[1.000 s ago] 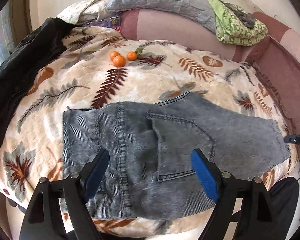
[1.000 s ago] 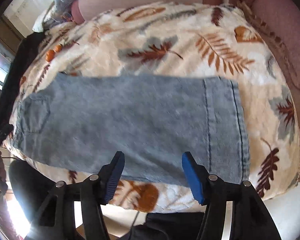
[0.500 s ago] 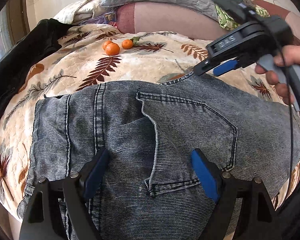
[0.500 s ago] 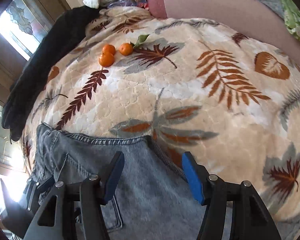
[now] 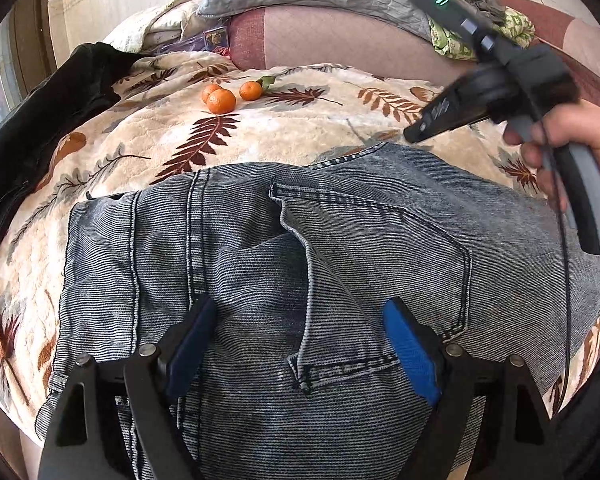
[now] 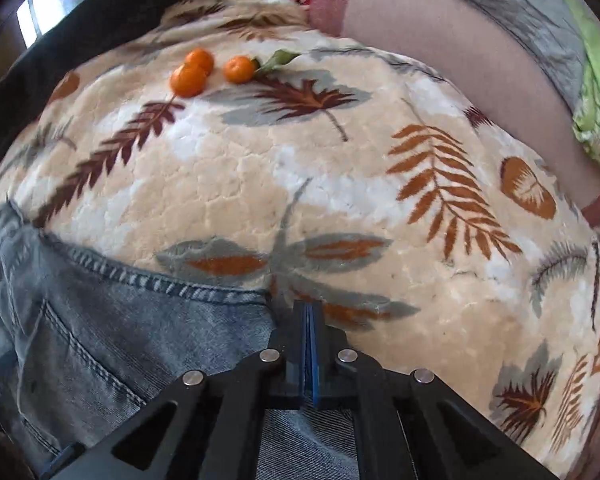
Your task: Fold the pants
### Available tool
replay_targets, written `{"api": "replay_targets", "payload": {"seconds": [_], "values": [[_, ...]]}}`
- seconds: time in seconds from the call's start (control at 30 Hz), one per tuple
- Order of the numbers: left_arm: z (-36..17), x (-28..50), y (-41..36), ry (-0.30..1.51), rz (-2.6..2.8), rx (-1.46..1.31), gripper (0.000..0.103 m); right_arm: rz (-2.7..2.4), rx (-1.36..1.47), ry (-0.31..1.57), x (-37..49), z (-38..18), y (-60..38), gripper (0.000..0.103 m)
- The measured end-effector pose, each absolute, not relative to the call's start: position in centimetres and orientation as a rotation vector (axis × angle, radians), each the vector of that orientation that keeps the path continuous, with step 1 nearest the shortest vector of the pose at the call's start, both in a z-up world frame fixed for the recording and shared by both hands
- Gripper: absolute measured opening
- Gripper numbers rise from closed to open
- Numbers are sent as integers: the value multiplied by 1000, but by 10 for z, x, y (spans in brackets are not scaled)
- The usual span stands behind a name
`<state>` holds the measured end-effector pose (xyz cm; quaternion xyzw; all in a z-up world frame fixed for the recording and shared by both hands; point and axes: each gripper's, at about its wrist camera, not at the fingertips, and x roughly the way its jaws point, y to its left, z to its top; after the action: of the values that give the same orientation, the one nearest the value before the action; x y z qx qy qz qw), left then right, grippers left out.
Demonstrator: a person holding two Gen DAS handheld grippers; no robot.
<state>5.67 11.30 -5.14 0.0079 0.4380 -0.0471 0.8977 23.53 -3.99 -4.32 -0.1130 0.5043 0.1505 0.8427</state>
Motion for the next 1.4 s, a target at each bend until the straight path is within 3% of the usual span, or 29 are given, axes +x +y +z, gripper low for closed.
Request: {"api": "replay_targets", "payload": {"seconds": [0.1,0.13,0.17,0.2,0.33,0.4,0.47,0.5,0.57,0.73,0.8,1.0,1.03,1.1,1.13,1.2,1.3,1.4], "values": [[-51,57,113,907,-89,22,85,382,-97,1043,224,-20,-53,11],[-52,57,112,907,-85,26,86,412,-97,1062,220,-18,-51,37],[-52,57,112,907,-83,29,86,421,-114,1080,217,-20,-46,75],[-52,56,111,907,-82,32,86,419,-141,1066,212,-22,-43,84],[-52,56,110,904,-80,34,86,418,-222,1073,219,-43,-28,82],[-53,56,110,902,-78,38,86,434,-230,1100,228,-53,-20,76],[-53,56,108,900,-75,44,86,456,-253,1142,237,-65,-12,54],[-53,56,108,901,-75,47,86,480,-254,1171,239,-69,-9,18],[-54,56,108,898,-75,50,86,463,-382,1114,228,-63,3,6],[-54,58,106,899,-67,60,87,331,-526,1000,221,-70,10,5],[-55,57,105,894,-68,65,88,216,-560,901,220,-66,5,7],[-55,56,105,886,-60,64,88,263,-158,978,202,-28,-64,12],[-55,56,104,884,-55,64,88,301,-109,1003,195,-27,-72,22],[-55,56,104,881,-48,64,88,351,-24,1067,185,-40,-86,55],[-55,56,103,878,-46,64,88,320,-25,1106,186,-55,-92,79],[-54,55,104,874,-45,56,88,195,-40,1167,191,-81,-110,81],[-42,47,114,837,-65,-6,88,218,127,1091,169,-52,-127,80],[-14,30,138,725,19,-75,88,279,112,1013,137,-28,-129,81]]}}
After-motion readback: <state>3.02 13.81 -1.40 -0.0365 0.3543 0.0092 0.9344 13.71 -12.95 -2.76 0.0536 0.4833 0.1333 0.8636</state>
